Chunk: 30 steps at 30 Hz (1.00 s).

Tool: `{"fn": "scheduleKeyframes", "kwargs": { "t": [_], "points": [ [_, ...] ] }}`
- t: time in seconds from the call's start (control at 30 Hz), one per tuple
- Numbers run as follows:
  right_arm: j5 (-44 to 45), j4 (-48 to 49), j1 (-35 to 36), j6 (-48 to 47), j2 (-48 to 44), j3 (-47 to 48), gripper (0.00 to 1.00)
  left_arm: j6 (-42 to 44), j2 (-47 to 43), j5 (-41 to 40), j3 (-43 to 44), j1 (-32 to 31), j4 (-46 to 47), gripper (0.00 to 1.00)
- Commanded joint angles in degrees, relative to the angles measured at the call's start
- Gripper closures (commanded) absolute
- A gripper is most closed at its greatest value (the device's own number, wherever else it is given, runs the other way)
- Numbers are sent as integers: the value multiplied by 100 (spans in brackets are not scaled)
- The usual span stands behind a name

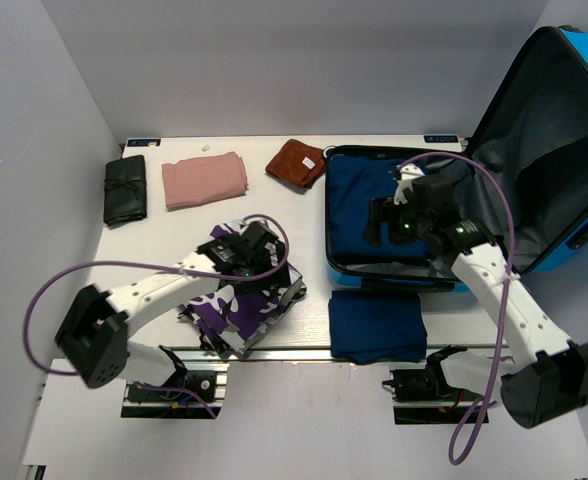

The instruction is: Pack the luggage

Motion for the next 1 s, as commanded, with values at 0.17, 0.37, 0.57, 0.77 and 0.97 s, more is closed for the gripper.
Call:
{"fn": "scheduleKeyframes", "kwargs": {
  "t": [0.17, 0.37, 0.57, 0.77, 0.97],
  "points": [
    [142, 396, 1145, -131, 971, 1070, 11, -1474, -1572, -1885, 814, 286, -2533, 2],
    [572, 406, 2671, -262, 2603, 2141, 11, -2978, -2668, -2317, -178, 595, -3555, 2],
    [651, 606, 3158, -148, 3977, 3013, 11, -3409, -3664, -1992, -1576, 858, -2844, 2],
    [757, 879, 3246, -104, 4778, 2978, 11, -3454, -3209, -1966, -2183, 1043, -2229, 2],
    [467, 1441, 3246, -131, 5341, 2917, 11, -3463, -3277, -2343, -2482, 1456, -1973, 2]
  ]
}}
